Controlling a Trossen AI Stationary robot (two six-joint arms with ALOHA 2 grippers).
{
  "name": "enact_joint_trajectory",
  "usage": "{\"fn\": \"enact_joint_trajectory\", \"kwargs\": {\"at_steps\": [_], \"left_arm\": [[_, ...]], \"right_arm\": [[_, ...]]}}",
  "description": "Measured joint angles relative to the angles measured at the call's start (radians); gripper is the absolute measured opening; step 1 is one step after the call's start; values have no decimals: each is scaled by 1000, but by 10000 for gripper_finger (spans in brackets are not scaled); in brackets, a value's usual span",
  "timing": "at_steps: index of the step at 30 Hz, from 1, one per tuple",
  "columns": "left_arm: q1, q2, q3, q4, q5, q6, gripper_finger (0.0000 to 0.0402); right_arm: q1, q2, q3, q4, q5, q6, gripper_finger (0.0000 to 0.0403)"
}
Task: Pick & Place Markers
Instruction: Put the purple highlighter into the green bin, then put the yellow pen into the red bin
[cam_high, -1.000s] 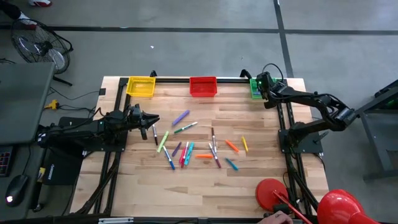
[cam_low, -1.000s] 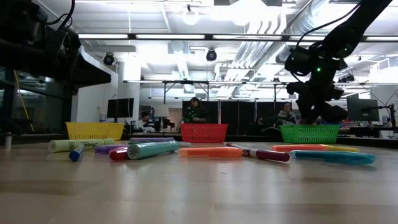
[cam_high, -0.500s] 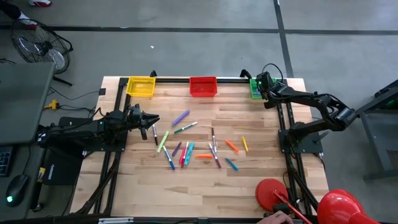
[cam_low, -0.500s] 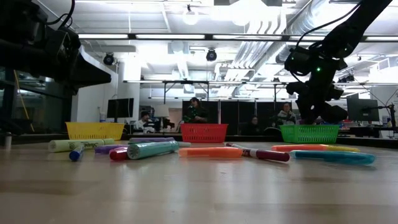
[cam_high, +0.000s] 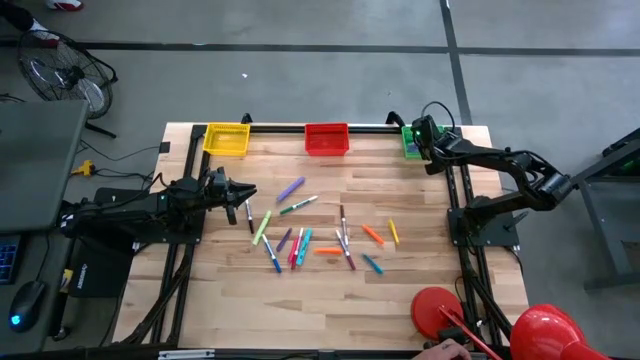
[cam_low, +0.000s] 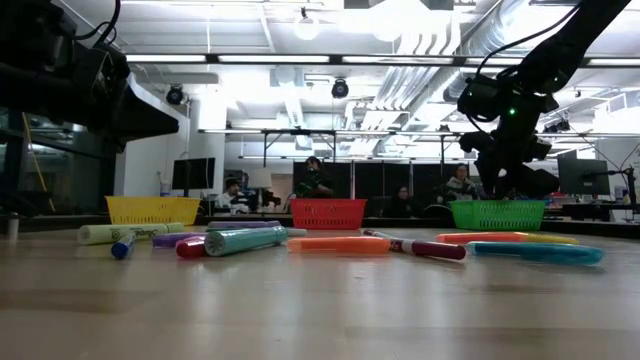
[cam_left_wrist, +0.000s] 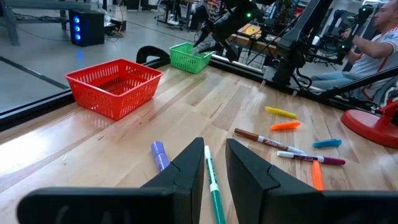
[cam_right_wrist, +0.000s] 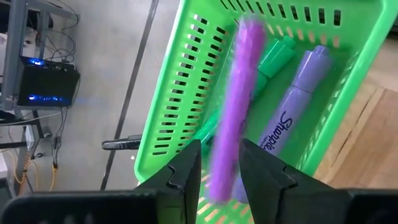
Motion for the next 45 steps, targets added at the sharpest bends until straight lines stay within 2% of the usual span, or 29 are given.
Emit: {"fn": "enact_joint_trajectory", "kwargs": {"at_steps": [11, 26, 38, 45], "left_arm": [[0, 0, 0, 0, 0, 0, 64], [0, 0, 0, 0, 0, 0, 64], [0, 0, 0, 0, 0, 0, 64], [0, 0, 0, 0, 0, 0, 64]], "right_arm": [[2, 0, 0, 9, 1, -66, 108], [105, 0, 0, 153, 32, -547, 108], [247, -38, 0, 237, -60, -915, 108], [350, -74, 0, 237, -200, -1128, 108]]}}
